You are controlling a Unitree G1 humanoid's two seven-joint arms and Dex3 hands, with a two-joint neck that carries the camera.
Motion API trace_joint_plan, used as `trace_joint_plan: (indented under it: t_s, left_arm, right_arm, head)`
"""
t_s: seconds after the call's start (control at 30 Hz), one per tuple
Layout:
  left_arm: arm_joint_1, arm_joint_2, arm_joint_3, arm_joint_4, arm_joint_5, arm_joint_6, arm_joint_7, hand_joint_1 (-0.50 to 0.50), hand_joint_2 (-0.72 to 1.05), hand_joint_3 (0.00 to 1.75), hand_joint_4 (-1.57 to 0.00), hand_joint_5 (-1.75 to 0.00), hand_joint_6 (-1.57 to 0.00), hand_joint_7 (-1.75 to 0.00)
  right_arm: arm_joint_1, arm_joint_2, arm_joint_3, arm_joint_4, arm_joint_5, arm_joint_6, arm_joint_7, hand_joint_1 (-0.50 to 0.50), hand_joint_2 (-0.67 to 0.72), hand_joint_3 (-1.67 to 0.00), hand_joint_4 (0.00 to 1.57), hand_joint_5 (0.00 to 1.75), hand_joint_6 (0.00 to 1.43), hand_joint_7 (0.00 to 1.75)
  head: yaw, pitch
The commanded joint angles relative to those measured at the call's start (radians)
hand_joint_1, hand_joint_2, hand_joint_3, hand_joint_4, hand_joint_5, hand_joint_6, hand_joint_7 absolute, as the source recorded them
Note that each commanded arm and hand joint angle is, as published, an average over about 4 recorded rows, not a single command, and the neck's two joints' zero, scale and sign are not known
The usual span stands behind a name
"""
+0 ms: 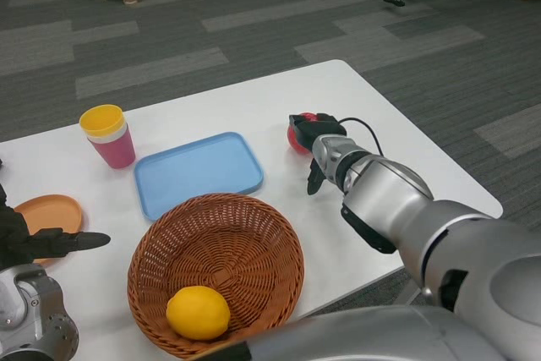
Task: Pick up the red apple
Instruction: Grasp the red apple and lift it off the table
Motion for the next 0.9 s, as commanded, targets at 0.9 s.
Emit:
trace_joint_plan:
  t_s: [0.9]
  left_arm:
    - [0.008, -0.005, 0.014, 0.003, -0.004, 0.002, -0.002, -0.50, -0.64, 0.09, 0.00, 0.00, 0.00, 0.00]
  right_arm:
    - [0.063, -0.010, 0.000, -0.039, -0.015, -0.019, 0.008, -0.46, -0.60, -0.71, 0.00, 0.68, 0.00, 0.47]
  head:
    - [0.012, 0.014]
